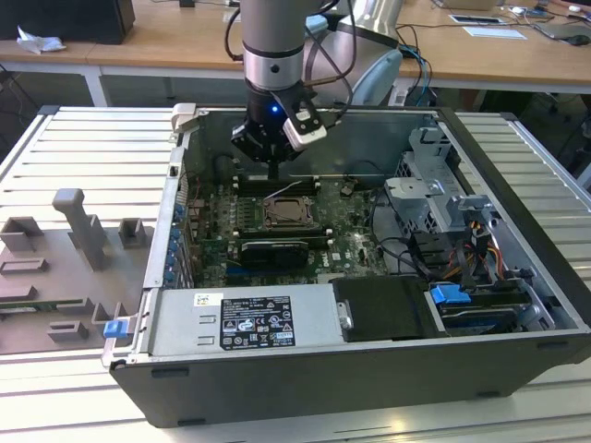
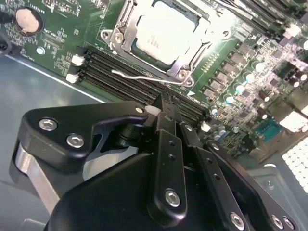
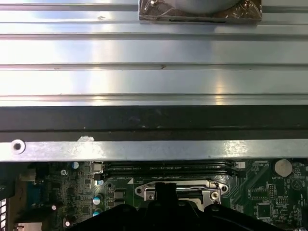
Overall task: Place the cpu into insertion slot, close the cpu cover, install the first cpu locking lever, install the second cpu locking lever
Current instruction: 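Install the first cpu locking lever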
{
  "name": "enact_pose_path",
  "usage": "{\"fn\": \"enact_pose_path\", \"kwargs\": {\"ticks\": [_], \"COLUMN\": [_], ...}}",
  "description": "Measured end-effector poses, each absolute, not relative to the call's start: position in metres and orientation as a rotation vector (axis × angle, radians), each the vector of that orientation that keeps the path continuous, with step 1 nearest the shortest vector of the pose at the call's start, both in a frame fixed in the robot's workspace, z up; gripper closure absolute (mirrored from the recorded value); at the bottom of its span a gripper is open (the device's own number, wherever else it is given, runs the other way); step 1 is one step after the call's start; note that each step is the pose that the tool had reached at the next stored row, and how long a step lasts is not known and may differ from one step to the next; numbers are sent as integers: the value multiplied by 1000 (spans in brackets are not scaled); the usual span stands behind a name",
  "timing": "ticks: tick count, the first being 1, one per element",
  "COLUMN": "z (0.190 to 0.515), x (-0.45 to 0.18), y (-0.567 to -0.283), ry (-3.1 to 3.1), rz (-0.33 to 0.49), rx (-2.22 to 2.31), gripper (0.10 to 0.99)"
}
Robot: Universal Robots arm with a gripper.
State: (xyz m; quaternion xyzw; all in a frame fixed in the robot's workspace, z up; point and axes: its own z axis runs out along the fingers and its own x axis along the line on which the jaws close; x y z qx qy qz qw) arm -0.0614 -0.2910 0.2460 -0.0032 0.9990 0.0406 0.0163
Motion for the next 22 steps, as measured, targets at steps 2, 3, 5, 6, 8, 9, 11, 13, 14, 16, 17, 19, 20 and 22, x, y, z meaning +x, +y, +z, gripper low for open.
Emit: {"fn": "enact_pose_path", "kwargs": {"ticks": [2,3,5,6,8,9,11,13,14,16,17,19,20,22], "z": [244,242,238,236,234,233,230,229,228,227,227,227,226,226], "x": [-60,-58,-54,-53,-53,-53,-51,-48,-47,-45,-45,-44,-44,-42], "y": [-291,-291,-291,-291,-291,-291,-290,-290,-290,-290,-290,-290,-290,-289], "ry": [3107,3107,3107,3107,3106,3105,3104,3104,3104,3104,3103,3102,3102,3101], "rz": [126,127,126,126,127,127,127,128,130,138,143,157,163,168], "rx": [-30,-31,-36,-42,-92,-120,-128,-129,-130,-131,-131,-130,-130,-130], "gripper": [980,980,980,980,980,980,980,980,980,980,980,980,980,980]}}
